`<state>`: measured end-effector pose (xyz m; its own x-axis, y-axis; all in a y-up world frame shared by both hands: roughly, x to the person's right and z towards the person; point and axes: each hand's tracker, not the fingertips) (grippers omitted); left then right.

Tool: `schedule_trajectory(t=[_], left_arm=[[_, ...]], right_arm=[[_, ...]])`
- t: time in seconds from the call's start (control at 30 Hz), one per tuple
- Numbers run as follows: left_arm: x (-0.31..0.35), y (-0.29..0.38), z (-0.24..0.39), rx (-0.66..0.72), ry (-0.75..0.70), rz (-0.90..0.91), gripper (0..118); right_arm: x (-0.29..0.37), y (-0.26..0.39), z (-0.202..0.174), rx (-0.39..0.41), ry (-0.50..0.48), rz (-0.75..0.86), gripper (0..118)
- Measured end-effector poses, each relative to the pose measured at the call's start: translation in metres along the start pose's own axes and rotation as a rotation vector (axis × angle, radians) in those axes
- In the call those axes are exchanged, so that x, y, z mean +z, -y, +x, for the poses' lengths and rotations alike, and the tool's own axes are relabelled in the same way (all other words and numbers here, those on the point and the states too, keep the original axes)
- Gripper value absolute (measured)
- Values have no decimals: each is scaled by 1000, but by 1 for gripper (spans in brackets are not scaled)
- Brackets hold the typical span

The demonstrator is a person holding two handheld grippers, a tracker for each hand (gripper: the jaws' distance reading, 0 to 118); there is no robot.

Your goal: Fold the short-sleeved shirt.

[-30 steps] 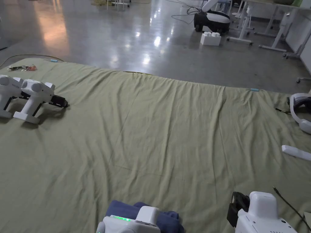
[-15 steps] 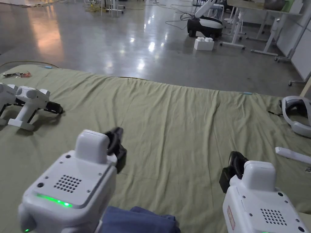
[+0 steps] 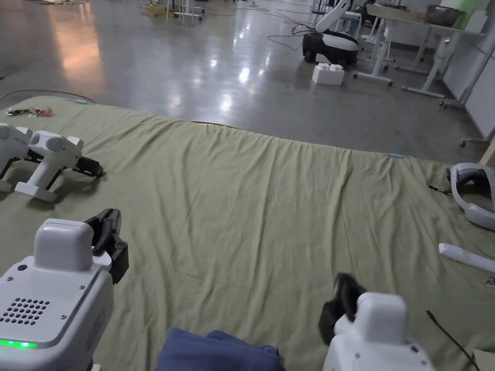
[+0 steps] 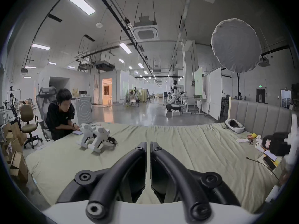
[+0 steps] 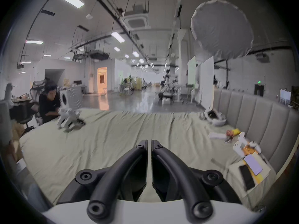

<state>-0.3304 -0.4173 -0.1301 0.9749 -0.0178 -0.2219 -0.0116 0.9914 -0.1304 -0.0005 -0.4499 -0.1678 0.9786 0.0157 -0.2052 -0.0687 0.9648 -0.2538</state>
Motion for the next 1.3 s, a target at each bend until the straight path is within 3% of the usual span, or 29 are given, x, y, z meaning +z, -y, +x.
schedule_trajectory(t=[0.17, 0.33, 0.5, 0.67, 0.7, 0.73, 0.77, 0.8, 0.97, 1.2, 1.3], left_arm=[[5, 30, -19, 46, 12, -132, 7], [12, 60, -32, 84, 44, -264, 7], [9, 83, -39, 159, 148, -408, 7], [-17, 107, -41, 285, 387, -625, 8], [-23, 114, -42, 338, 436, -653, 19], [-32, 123, -43, 398, 504, -689, 38], [-41, 133, -45, 436, 547, -744, 66], [-50, 145, -48, 458, 585, -793, 76], [-84, 190, -42, 529, 614, -991, 77], [-103, 219, -40, 888, 827, -1056, 78], [-109, 233, -28, 849, 876, -1069, 72]], right_arm=[[-1, 76, -43, 7, -149, -275, 6], [-22, 140, -61, 24, -142, -466, 6], [-27, 157, -56, 8, -133, -471, 6], [-27, 159, -51, 7, -144, -468, 6], [-27, 159, -49, 2, -147, -469, 6], [-27, 160, -47, -1, -149, -470, 6], [-27, 162, -46, -3, -151, -471, 6], [-27, 162, -44, -4, -154, -471, 6], [-27, 165, -40, -9, -162, -470, 6], [-26, 166, -42, 3, -164, -463, 6], [-25, 165, -43, 8, -165, -462, 6]])
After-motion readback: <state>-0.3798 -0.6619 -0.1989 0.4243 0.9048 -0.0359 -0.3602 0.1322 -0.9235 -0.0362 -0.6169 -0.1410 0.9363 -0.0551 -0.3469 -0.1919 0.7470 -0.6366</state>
